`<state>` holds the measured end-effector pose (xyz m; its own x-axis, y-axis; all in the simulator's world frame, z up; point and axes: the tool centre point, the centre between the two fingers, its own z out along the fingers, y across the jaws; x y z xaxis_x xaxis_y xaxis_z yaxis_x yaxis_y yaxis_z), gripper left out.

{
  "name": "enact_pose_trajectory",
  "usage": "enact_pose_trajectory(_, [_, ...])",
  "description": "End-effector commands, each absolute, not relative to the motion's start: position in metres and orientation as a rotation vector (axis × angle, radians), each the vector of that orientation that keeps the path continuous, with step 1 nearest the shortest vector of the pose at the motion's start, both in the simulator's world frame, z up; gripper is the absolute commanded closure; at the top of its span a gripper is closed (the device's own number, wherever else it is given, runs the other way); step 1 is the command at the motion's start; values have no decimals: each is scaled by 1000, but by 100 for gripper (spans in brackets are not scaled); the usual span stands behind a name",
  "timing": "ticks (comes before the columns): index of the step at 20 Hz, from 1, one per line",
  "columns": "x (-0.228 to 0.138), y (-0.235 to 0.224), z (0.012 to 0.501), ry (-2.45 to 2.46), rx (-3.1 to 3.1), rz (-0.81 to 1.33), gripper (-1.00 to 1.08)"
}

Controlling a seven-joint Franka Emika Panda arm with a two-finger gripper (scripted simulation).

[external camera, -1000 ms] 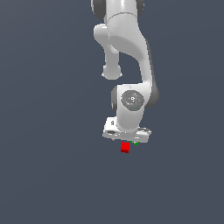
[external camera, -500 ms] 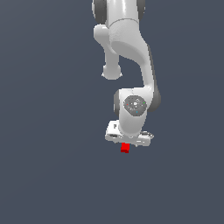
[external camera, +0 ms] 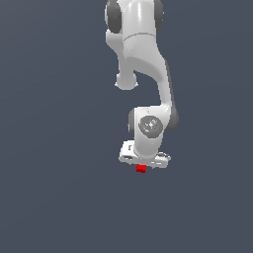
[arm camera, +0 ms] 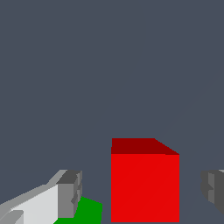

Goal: Stack the red cube on top of the green cube.

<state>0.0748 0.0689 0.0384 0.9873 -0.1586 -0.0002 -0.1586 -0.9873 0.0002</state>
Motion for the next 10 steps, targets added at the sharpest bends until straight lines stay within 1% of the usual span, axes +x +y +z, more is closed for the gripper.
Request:
enact_pose_trajectory(1, [75, 69, 27, -251, 3131, 0, -92])
enact_pose_trajectory(7, [76, 69, 20, -251, 3131, 0, -92])
enact_pose_trajectory(8, [76, 69, 20, -251, 3131, 0, 108])
enact_pose_trajectory(10, [76, 69, 20, -251, 3131, 0, 108])
